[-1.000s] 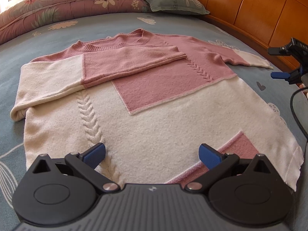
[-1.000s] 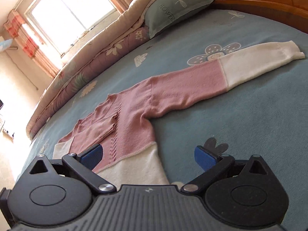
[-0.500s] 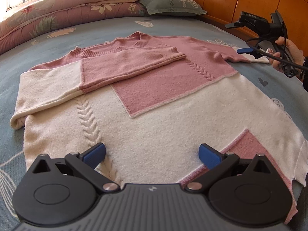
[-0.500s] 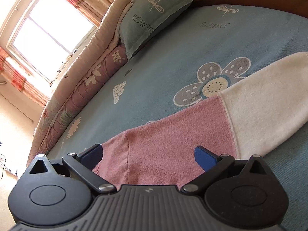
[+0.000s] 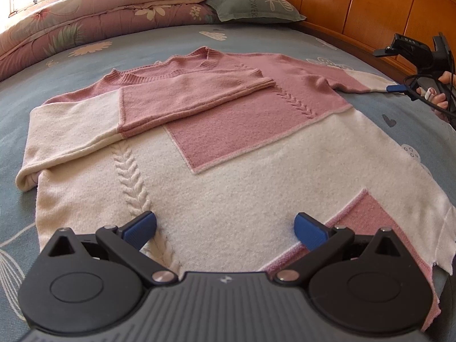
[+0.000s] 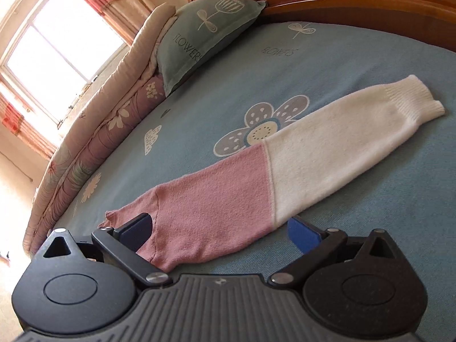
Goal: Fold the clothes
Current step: 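Lower the open right tool onto the cream cuff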
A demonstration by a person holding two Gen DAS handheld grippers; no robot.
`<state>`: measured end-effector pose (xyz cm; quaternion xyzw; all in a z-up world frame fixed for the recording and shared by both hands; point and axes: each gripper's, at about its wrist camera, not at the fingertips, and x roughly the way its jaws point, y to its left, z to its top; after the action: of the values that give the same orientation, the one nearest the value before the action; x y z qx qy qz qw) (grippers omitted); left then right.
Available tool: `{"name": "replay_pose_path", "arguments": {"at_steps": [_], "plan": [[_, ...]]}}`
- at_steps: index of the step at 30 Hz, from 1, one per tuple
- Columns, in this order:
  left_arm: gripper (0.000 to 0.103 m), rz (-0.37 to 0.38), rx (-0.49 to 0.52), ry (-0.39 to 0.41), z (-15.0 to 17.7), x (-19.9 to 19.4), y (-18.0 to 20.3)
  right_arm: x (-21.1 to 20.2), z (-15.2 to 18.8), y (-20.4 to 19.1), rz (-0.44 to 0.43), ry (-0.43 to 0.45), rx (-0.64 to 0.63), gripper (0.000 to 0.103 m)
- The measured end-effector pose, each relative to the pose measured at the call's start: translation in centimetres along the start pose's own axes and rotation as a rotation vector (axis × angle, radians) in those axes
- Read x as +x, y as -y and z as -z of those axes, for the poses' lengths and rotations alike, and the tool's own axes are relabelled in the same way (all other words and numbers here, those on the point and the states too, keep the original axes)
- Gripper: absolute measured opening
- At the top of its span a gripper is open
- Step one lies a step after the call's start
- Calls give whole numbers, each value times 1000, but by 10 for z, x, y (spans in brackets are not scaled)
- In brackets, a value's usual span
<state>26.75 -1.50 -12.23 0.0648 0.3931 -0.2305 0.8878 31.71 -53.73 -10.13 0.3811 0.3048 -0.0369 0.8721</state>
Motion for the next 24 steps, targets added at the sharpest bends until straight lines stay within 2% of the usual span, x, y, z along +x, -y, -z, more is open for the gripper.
{"name": "replay_pose_path", "arguments": {"at_steps": [6,9,11,19,24], "plan": [[102,1,1,5,1,1,0,-4,-5,59,-31,79,204,103],[102,5,-1,8,1,0,-1,2,-6,73,-83,127,229,103],[102,8,-4,10,0,0,-2,7,-9,74,-84,143,209,103],[102,7,-4,18,-1,1,-1,33,-23,55,3,158,48,103],[102,11,-7,23,-1,1,-3,45,-28,52,11,207,-3,103]]}}
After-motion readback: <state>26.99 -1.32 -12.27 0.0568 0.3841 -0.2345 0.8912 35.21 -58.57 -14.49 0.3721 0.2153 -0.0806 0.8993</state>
